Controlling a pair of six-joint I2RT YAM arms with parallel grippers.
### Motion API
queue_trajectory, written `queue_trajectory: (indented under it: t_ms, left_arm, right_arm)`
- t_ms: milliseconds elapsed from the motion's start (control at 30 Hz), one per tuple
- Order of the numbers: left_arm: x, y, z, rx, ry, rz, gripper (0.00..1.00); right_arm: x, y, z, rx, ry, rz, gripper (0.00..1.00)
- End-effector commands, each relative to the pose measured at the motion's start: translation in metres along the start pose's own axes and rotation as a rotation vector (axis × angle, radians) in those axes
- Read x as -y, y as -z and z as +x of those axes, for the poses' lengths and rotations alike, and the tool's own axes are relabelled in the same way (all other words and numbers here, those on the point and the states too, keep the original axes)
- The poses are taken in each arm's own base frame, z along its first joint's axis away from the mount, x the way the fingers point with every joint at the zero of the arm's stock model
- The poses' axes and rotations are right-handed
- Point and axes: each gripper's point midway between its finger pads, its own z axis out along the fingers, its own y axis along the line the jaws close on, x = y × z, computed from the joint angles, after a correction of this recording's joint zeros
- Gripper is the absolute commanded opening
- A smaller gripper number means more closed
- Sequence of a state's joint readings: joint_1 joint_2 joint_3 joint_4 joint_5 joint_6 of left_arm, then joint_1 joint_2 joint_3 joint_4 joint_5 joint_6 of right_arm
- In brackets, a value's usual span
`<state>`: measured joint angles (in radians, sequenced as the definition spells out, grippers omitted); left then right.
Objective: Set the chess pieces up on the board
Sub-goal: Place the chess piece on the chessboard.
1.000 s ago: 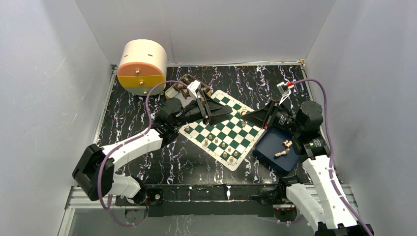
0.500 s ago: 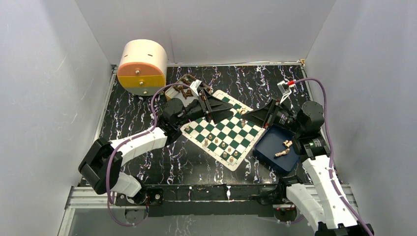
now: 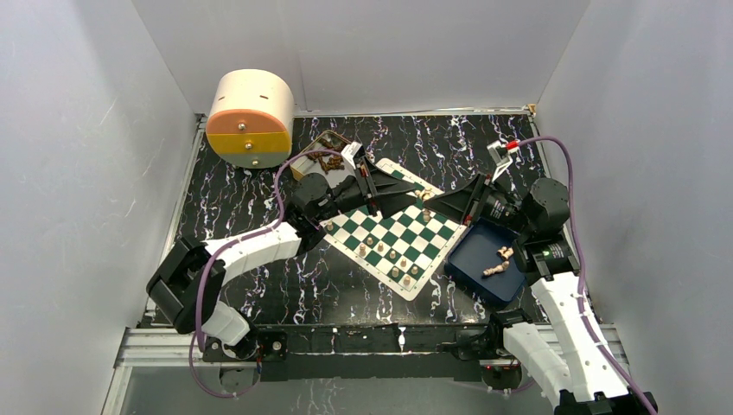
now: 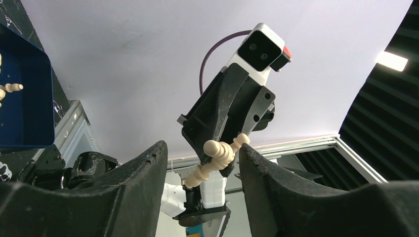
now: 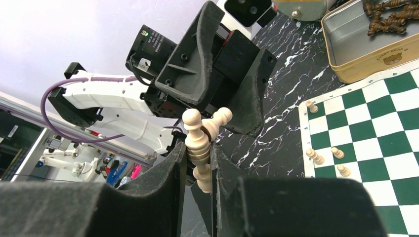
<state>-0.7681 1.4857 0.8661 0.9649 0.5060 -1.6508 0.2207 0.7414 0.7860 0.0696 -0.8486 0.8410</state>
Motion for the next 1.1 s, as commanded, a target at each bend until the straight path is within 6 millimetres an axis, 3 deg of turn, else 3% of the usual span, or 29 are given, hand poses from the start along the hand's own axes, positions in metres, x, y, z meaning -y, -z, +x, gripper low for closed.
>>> queue_trajectory:
  t_ms: [0,333,567,1067]
  left_arm:
    - [0.0366,-0.0027,0.0070,-0.030,-0.032,0.107,0.52]
    - [0.0455,-0.0007,0.0083,-0.029,-0.013,0.140,0.48]
    - [0.0404,-0.0006,0.0097,-0.034,0.001,0.130,0.47]
    - [0.0421,0.0027,0.0102,-0.022,0.006,0.138,0.34]
  right_arm:
    - [-0.0088,-0.0010,-0.0015,0.007,0.042,-0.050,0.22]
    - [-0.0072,-0.0025,-0.0007,0.006,0.035,-0.052,0.21]
    - [-0.0060,-0.0029,-0.0008,0.009,0.032,-0.048,0.21]
    - [-0.0019,-0.0028,0.0000,0.013,0.029,-0.026,0.21]
